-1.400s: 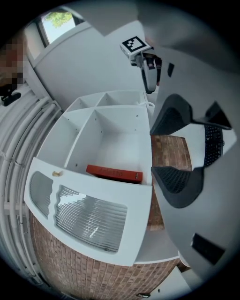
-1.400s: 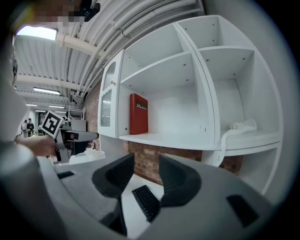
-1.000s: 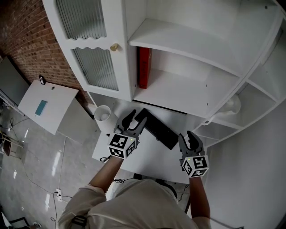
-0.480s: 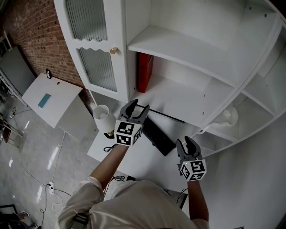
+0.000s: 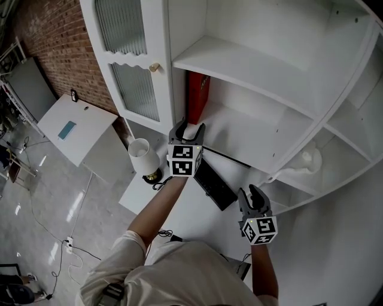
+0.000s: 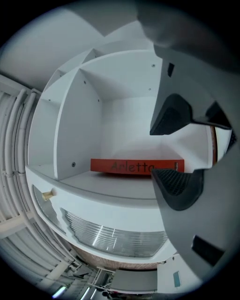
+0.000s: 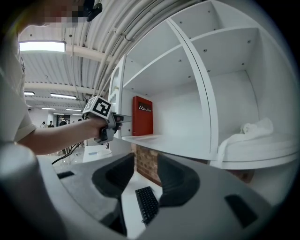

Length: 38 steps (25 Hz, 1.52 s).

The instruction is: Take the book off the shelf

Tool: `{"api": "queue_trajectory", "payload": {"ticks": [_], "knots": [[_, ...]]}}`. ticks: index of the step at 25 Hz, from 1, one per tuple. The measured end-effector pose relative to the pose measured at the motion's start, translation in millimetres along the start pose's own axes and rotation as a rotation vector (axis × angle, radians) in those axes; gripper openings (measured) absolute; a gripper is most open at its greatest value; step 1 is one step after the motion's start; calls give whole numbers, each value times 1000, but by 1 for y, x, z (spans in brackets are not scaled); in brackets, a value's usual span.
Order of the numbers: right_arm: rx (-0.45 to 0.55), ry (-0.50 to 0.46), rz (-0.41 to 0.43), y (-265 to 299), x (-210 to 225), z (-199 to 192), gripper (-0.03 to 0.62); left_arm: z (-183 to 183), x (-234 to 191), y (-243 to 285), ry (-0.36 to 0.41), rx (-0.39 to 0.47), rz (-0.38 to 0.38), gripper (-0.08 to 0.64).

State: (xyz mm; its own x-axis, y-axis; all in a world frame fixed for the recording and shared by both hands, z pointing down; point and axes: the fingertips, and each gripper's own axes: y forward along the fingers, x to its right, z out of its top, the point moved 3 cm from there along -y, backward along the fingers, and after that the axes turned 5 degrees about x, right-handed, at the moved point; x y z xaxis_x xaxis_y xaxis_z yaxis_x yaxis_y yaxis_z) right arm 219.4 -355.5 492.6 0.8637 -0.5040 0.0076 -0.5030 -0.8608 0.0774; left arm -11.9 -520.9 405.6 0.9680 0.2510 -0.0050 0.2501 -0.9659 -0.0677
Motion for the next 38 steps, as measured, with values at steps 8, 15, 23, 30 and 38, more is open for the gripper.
{"api": "queue_trajectory", "payload": {"ticks": [8,15,23,30,38], "knots": [[-1,15,21,-1,4,-2,149,11,-5,29,22,-12,80,218],[1,30,33,2,10,-7,149,13,-12,47,-11,-22,138,256],[8,38,35,7,16,-5,149,13,-20,67,-18,-32,170,267],[6,40,50,10,15,-7,149,10,-20,83,-18,-50,188,276],[0,50,61,15,13,-10,149,11,-23,84,-11,-33,228,266]]}}
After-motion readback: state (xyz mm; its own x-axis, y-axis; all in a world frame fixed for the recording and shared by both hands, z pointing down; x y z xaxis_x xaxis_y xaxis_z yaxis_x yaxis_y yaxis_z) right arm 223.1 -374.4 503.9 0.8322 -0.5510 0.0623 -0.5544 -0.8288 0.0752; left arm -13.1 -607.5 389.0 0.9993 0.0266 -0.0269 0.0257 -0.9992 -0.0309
